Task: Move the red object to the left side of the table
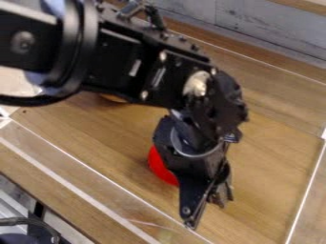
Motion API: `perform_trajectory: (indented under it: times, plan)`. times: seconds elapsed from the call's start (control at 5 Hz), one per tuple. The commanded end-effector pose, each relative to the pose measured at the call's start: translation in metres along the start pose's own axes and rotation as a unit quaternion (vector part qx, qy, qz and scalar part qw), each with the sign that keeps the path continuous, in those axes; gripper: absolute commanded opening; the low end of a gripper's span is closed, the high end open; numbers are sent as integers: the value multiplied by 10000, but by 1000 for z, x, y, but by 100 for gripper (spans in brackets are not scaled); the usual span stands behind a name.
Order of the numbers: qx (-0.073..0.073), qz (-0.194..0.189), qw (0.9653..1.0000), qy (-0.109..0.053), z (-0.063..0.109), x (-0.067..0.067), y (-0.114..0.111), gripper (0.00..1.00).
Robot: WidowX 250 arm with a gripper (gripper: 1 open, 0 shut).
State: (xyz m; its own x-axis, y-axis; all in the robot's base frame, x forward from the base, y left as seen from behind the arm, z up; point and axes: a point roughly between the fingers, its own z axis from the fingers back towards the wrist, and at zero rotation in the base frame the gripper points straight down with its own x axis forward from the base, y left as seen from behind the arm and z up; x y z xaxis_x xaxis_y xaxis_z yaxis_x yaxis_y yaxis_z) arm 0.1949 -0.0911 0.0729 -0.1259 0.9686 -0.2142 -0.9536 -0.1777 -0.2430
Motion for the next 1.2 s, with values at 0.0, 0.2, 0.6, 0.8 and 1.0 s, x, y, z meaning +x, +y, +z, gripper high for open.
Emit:
perform_trajectory:
  times: [0.0,0.2,0.6,0.8,1.0]
  plan:
    - [-93,-141,9998,113,4,0,-11,0]
    - [-61,-235,9996,158,2,4,-13,0]
    - [-71,-141,9997,170,5,-6,-20,0]
    - [-100,42,9998,148,6,-11,-20,0]
    - [-125,229,9996,120,9,-16,-19,0]
